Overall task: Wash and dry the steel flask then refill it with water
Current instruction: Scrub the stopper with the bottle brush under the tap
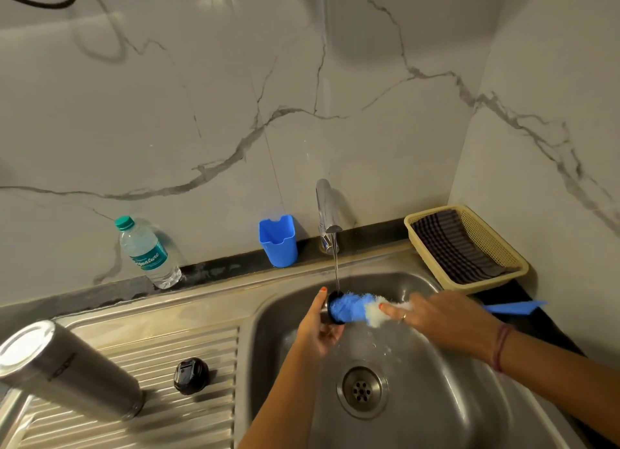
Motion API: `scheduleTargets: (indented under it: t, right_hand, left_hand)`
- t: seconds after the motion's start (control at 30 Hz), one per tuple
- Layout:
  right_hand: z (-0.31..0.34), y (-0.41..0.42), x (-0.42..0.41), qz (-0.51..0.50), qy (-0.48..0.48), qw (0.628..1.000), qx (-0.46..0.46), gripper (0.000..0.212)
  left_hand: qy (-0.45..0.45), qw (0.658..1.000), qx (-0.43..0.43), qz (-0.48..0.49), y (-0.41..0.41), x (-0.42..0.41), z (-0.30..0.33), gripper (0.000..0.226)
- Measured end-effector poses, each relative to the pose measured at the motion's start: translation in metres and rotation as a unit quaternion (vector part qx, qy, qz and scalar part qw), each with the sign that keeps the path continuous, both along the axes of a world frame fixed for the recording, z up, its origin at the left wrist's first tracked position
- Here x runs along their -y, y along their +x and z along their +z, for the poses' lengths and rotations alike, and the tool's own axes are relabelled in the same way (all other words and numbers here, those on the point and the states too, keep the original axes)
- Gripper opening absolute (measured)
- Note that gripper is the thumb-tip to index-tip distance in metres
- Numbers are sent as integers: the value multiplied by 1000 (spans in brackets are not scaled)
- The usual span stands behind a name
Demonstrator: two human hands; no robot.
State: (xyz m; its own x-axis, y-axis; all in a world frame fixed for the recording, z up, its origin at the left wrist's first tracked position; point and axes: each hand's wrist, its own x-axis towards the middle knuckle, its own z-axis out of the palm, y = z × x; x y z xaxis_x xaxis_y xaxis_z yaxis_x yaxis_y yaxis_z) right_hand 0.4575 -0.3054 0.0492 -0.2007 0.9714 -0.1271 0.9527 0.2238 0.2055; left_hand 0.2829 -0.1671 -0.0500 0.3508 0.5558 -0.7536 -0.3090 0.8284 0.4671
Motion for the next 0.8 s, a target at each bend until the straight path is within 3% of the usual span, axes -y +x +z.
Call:
scheduleTargets:
  t: [0.1, 0.23, 0.3, 0.37, 0.5, 0.57, 0.63, 0.7, 0.8]
  right_hand:
    - [6, 9, -10, -15, 42, 999, 18, 66]
    - [-13, -9, -10, -68, 40, 994, -78, 53]
    - [-19, -9, -4, -85, 12, 988, -130, 50]
    - [-17, 0, -4, -95, 3, 990, -104, 51]
    - [-10, 8, -15, -80, 53, 995, 9, 65]
    - [-14, -3, -14, -78, 42, 996, 15, 62]
    - [-15, -11, -11, -119, 10, 991, -62, 52]
    - [-11, -9, -13, -174, -44, 963, -202, 41]
    - [-2, 0, -23, -269, -132, 864, -405, 31]
  left_hand:
    - [-1, 1000, 25, -4, 3, 2, 1, 47]
    - [32, 999, 27, -19, 9, -3, 8, 39]
    - [47, 999, 9, -7, 6, -11, 6, 47]
    - [43, 999, 11, 1, 0, -15, 6, 52]
    - [20, 999, 19, -28, 5, -8, 10, 43]
    - [13, 999, 13, -39, 8, -8, 12, 41]
    - [30, 999, 3, -44, 7, -10, 10, 42]
    - [51, 998, -12, -36, 2, -14, 5, 47]
    - [50, 999, 0, -15, -5, -17, -1, 53]
